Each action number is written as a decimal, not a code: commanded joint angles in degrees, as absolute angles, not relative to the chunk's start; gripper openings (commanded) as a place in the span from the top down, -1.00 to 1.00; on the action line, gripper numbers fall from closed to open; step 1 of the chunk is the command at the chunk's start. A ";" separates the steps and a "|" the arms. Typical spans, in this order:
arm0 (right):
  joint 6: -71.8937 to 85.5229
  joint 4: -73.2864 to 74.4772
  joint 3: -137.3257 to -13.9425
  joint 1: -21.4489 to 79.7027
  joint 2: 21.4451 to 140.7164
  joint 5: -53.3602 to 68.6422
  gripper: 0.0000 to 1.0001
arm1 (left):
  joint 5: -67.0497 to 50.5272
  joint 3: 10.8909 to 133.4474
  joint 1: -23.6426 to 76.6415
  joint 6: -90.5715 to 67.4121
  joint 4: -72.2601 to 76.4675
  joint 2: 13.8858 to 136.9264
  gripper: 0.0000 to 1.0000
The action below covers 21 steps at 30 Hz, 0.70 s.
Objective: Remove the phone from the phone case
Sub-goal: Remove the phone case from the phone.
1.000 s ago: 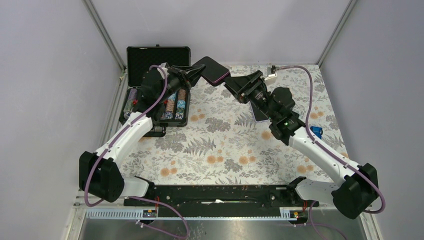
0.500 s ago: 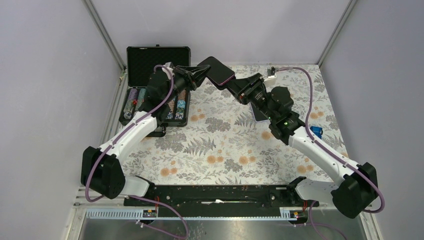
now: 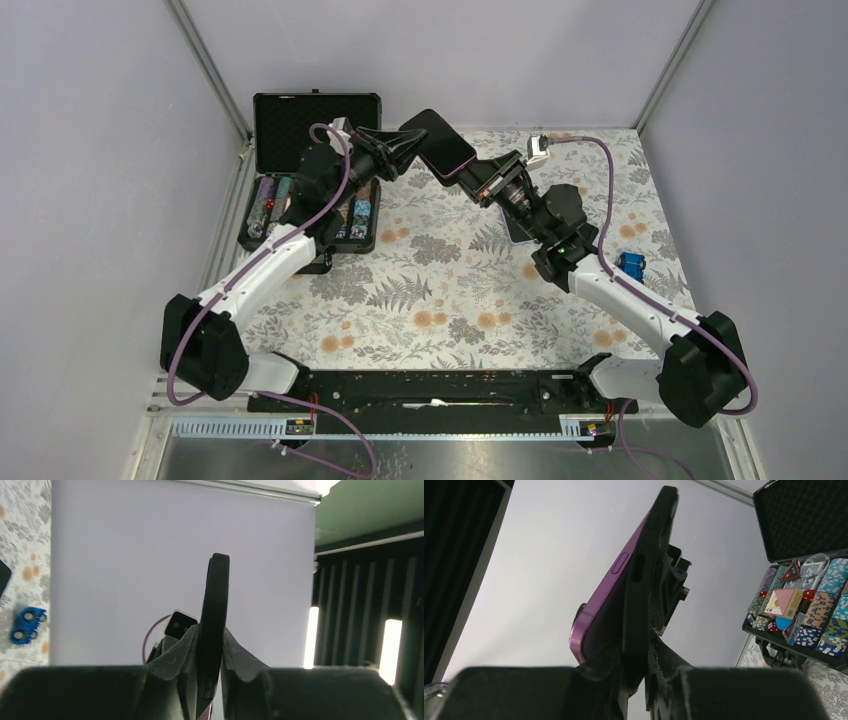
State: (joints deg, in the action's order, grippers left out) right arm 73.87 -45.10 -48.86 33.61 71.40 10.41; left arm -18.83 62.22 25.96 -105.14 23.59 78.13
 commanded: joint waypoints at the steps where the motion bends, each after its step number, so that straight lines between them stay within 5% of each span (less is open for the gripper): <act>1: 72.25 -50.72 -49.30 33.86 70.99 15.93 1.00 | -21.56 67.91 26.79 -97.88 23.93 73.81 0.47; 6: 77.42 -50.90 -50.74 31.63 69.46 18.02 1.00 | -24.36 68.82 24.95 -90.38 17.08 72.33 -0.34; 9: 80.80 -50.02 -51.56 30.39 68.71 18.78 1.00 | -26.10 68.01 23.87 -86.23 12.94 71.29 -0.62; 21: 69.17 -25.34 -54.58 30.06 60.34 14.26 1.00 | -20.22 77.65 20.71 -51.26 -13.63 63.97 -0.79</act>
